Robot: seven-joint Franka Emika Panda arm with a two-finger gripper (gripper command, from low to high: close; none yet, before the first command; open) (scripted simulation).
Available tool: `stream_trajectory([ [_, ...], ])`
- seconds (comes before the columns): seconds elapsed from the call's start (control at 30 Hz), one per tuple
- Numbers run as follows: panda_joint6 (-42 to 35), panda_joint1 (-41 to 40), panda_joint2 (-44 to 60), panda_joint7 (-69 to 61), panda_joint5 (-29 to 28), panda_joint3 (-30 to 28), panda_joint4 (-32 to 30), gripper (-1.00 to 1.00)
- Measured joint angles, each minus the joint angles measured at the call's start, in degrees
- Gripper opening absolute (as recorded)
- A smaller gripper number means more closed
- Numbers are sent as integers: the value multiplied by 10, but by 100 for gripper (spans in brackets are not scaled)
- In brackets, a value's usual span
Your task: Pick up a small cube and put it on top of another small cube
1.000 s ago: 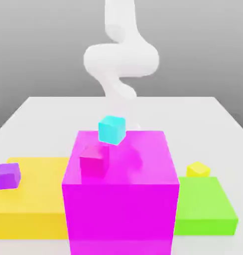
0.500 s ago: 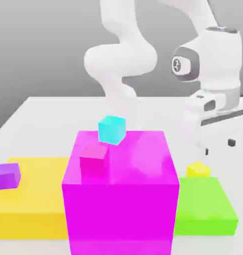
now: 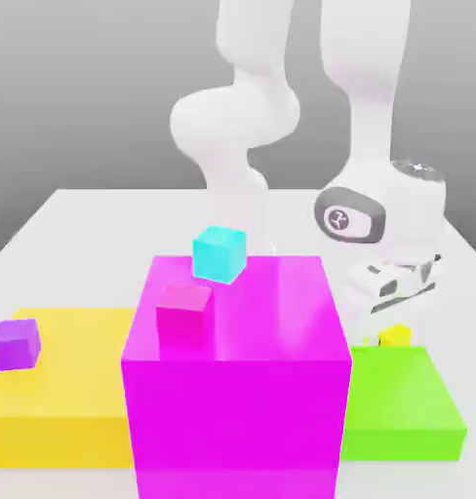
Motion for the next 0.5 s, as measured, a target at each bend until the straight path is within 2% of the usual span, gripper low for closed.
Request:
stream_trajectory([
  [0.03,6,11,7,3,-4,-11,2,-100],
  [0.1,-11,-11,-13,-5,5,12,-3,-100],
  [0.2,-55,-59,-69,-62,82,80,-16,-100],
  [0.27,-87,-53,-111,-109,149,96,-24,-100],
  [0.33,-120,-45,-149,-143,192,95,-30,-100],
  [0.5,-223,-103,-187,-249,209,41,51,-100],
])
